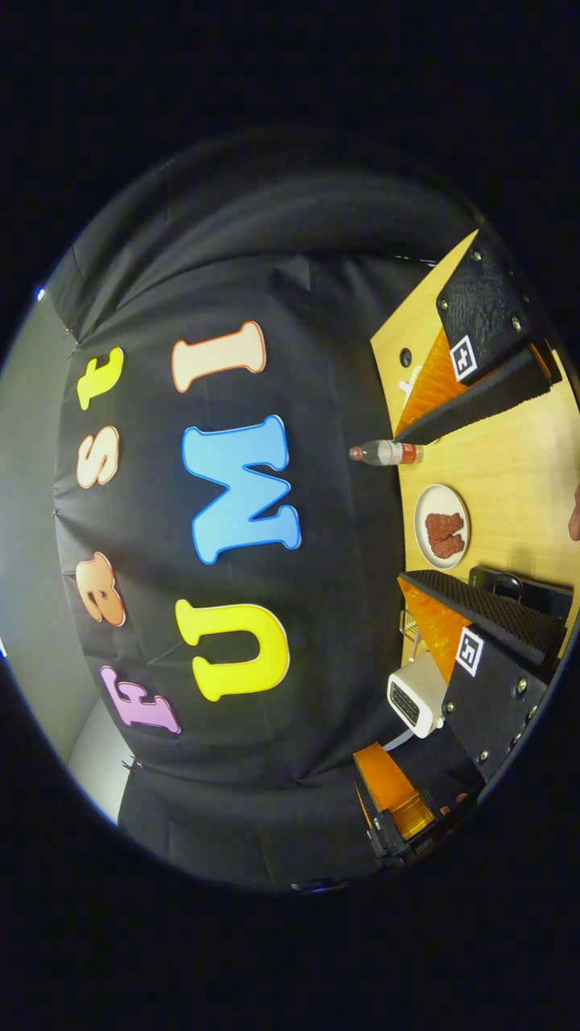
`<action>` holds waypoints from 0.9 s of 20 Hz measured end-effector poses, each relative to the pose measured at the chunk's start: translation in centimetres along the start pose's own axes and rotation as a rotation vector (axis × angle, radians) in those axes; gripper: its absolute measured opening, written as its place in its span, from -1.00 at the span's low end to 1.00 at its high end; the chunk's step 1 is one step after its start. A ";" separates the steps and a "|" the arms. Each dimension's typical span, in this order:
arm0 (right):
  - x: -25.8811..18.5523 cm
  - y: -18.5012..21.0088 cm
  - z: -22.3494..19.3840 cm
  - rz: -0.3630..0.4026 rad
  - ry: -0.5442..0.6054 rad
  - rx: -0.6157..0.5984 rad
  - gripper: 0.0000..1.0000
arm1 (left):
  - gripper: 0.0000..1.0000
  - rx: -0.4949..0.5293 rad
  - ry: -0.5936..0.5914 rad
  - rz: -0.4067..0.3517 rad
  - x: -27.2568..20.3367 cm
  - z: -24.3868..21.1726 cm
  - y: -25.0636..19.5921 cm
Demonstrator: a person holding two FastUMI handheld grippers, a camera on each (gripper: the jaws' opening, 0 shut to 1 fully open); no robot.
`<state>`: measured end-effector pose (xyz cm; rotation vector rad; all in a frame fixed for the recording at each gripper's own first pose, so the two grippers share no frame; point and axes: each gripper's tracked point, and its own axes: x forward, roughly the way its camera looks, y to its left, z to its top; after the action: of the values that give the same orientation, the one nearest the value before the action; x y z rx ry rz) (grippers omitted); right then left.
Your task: First push the handle of the pot to place it horizontally, then grasp the pot with both hands and set it on the induction cooktop.
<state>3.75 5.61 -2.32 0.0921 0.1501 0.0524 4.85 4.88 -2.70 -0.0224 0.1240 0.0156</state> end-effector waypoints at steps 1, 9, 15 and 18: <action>-0.5 -1.3 1.1 -0.007 -0.019 -0.009 0.91 | 0.92 0.003 -0.022 0.003 -0.3 0.8 -1.2; -3.4 -9.7 5.7 -0.007 -0.096 -0.024 0.91 | 0.99 0.009 -0.097 0.033 -4.1 4.0 -10.2; -4.3 -13.6 4.9 0.032 -0.072 -0.021 0.90 | 0.96 0.008 -0.090 0.074 -5.9 3.1 -15.2; -4.5 -14.9 4.9 0.046 -0.067 -0.031 0.91 | 0.94 -0.003 -0.076 0.073 -6.4 3.0 -17.4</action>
<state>0.76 -9.86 1.75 0.0658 0.0805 0.0973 -0.87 -12.53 1.48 -0.0197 0.0485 0.0893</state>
